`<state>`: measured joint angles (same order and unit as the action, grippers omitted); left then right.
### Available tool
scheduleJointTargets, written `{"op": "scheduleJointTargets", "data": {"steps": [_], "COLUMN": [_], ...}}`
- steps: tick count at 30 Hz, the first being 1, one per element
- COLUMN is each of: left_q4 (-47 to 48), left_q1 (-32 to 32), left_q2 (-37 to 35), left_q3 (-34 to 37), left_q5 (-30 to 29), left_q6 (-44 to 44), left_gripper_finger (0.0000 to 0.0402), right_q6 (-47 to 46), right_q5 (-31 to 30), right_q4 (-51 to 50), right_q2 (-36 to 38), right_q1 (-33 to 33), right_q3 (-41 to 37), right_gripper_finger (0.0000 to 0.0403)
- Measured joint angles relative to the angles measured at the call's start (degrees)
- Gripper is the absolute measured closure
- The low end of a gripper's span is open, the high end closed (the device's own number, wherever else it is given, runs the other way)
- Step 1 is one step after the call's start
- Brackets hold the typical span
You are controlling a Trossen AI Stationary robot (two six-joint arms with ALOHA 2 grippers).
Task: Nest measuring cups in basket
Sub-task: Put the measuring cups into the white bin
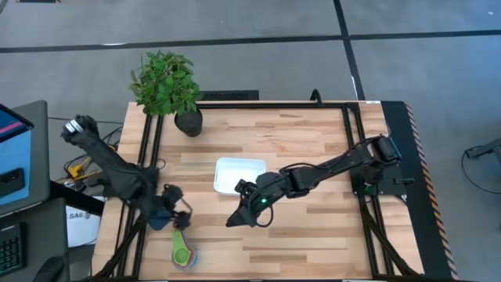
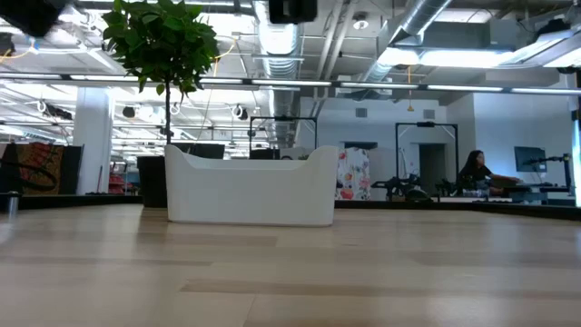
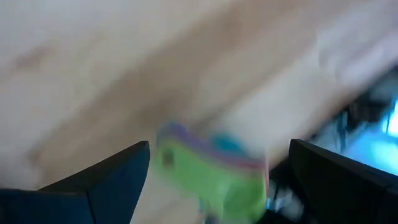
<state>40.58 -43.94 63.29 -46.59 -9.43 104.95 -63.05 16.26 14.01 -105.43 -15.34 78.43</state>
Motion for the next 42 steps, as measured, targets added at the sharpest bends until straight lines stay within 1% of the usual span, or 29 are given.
{"op": "scheduleJointTargets", "data": {"steps": [2,4,6,9,10,14,19,24,30,38,42], "left_q4": [1.17,-0.02,-1.67,-1.79,-1.97,-5.43,-9.8,-16.43,-16.46,-15.7,-17.13], "left_q1": [-3.44,-7.17,-11.28,-16.81,-17.77,-17.77,-18.15,-20.03,-20.79,-19.15,-18.75], "left_q2": [-0.46,-0.42,-0.42,1.3,2.12,6.93,13.03,16.98,20.86,23.69,25.91], "left_q3": [-1.84,-2.89,-3.1,-3.08,-3.05,-3.03,-3.01,-3.05,-3.01,-3.01,-3.02], "left_q5": [1.88,1.51,-1.0,-8.1,-9.6,-10.48,-6.4,-7.83,-7.87,-9.66,-9.92], "left_q6": [1.19,4.67,9.49,18.17,18.68,18.16,17.62,17.31,17.98,18.49,18.29], "left_gripper_finger": [0.0029,0.0029,0.0029,0.0029,0.0029,0.0029,0.0029,0.0029,0.0029,0.0029,0.0029], "right_q6": [1.04,1.79,2.35,3.12,3.16,3.03,2.65,1.5,0.07,-1.24,-1.52], "right_q5": [-0.16,-0.81,-1.49,-2.94,-3.38,-4.19,-4.38,-4.38,-4.38,-4.36,-4.36], "right_q4": [-3.0,-3.62,-5.95,-6.58,-6.7,-6.74,-6.97,-6.94,-6.96,-6.94,-6.95], "right_q2": [1.19,1.73,2.43,2.85,2.93,2.91,2.91,2.91,2.89,2.87,2.87], "right_q1": [0.0,0.0,-0.11,-0.43,-0.54,-0.97,-1.34,-1.57,-1.94,-1.92,-1.92], "right_q3": [-0.11,0.03,-0.01,-0.04,-0.04,-0.04,-0.04,-0.04,-0.04,-0.04,-0.04], "right_gripper_finger": [0.0226,0.0226,0.0226,0.0226,0.0226,0.0226,0.0226,0.0226,0.0226,0.0226,0.0226]}}
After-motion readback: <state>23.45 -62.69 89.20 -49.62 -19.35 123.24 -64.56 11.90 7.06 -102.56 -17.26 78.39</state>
